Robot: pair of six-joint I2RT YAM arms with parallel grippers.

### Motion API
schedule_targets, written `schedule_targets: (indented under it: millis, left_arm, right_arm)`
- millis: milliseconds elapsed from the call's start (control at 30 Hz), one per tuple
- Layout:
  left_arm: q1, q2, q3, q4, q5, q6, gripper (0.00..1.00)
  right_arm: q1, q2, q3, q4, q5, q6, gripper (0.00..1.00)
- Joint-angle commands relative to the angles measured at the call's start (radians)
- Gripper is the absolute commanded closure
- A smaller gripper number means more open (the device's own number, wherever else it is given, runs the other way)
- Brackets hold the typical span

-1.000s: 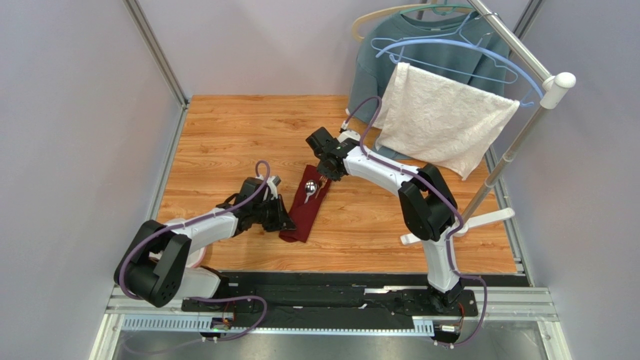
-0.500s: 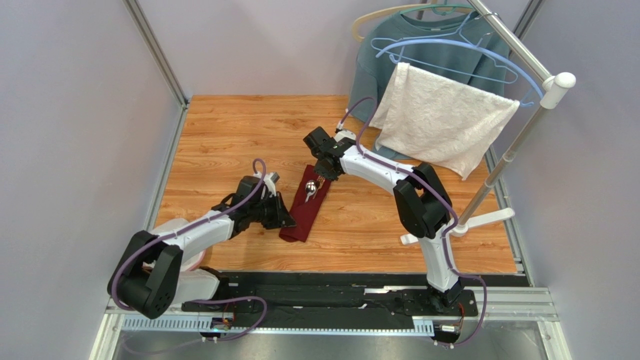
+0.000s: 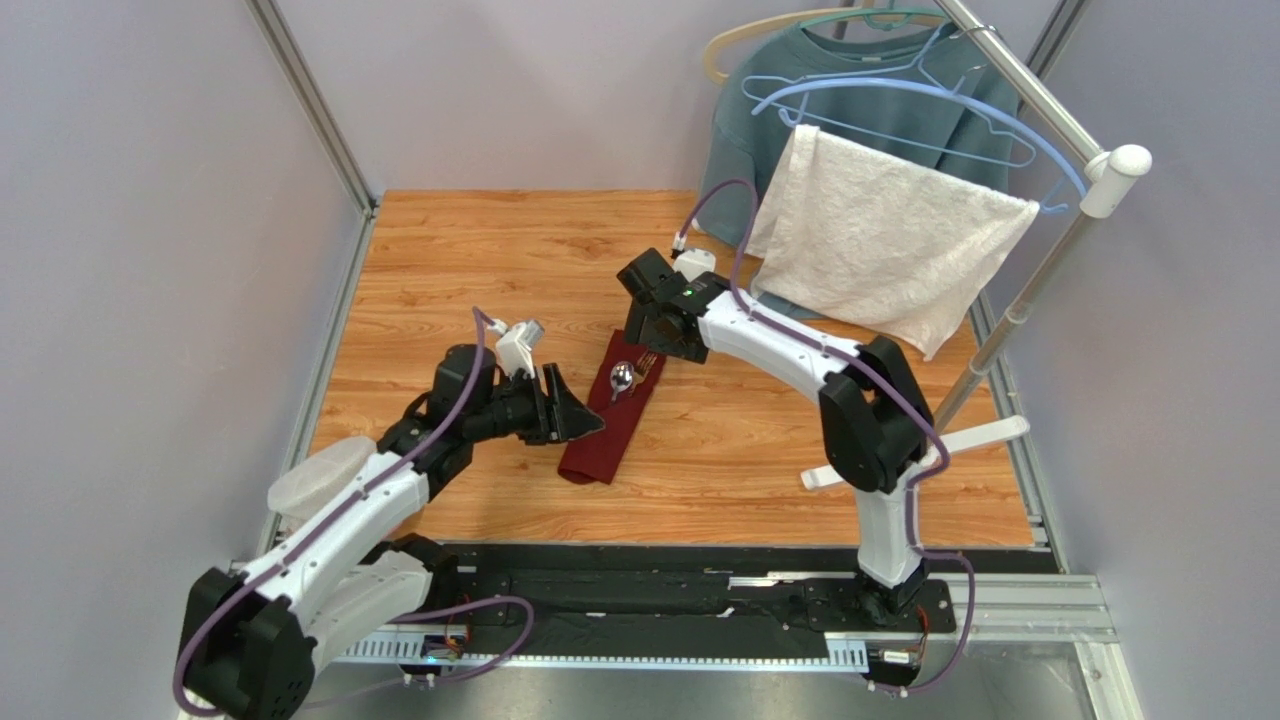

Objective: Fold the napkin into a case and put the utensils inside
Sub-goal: Reset both arms

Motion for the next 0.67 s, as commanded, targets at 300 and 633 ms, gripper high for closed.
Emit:
schedule_targets:
  millis: [300,633]
  left_arm:
    - [0.0,-0.538,0.009,0.081,0.209,-0.118,0.23]
    - [-0.002,-0.685,-0.097,0.154,0.207,-0.273,0.21]
  right_arm:
    - [0.11,-1.03,-0.805,0.276,-0.114,-0.22,0.0]
    - [0.113,-1.437,-1.066,0.298,-0.132,-0.13,0.0]
